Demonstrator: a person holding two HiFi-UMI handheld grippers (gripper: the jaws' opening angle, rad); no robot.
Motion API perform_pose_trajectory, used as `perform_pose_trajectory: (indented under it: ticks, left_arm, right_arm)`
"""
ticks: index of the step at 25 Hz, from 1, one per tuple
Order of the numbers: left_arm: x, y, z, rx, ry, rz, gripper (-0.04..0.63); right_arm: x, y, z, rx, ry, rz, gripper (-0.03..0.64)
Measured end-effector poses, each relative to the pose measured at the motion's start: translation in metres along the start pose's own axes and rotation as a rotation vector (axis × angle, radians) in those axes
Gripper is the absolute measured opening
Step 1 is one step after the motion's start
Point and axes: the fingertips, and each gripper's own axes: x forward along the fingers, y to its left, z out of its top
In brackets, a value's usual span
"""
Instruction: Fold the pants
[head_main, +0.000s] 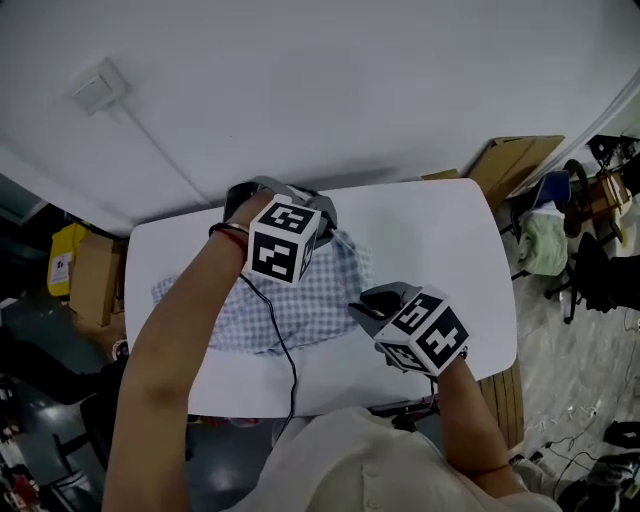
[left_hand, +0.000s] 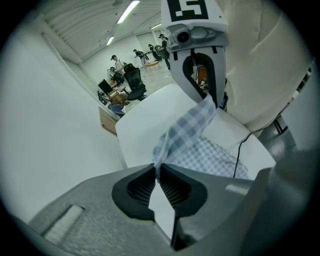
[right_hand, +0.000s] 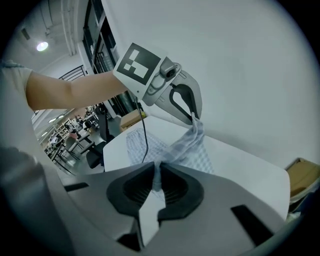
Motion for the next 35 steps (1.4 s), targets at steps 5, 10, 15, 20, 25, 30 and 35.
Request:
perform_pose_trajectory:
  ticks: [5,10,15,20,25,30,35]
  left_arm:
    - [-0.037,-0.034,-0.039,-0.068,-0.003,0.021,0.034]
    - [-0.075,-0.077,-0.089,-0.153,0.017,0.048,0.034]
    - [-0.107,-0.128,-0.150,-0.242,0.065,0.069,0.034]
    - [-0.122,-0.180,-0.208,-0.323,0.122,0.078,0.034]
    - [-0.117,-0.229,-0.263,-0.385,0.177,0.038,0.034]
    - [-0.099,-0.259,-0.303,-0.438,0.205,0.005,0.035]
    - [-0.089,-0.272,-0.331,-0.470,0.228,-0.007,0.035]
  right_arm:
    - [0.036,0.055,0.033,-0.077,0.010,0.088,0.040]
    - [0.074,0.109,0.068,-0.137,0.001,0.168,0.040]
    - [0.124,0.158,0.093,-0.175,0.017,0.234,0.040]
    - [0.185,0.201,0.107,-0.201,0.061,0.284,0.040]
    - [0.245,0.238,0.115,-0.204,0.115,0.335,0.040]
    - [0.305,0.258,0.117,-0.164,0.147,0.351,0.040]
    - [0.348,0.262,0.121,-0.164,0.163,0.325,0.040]
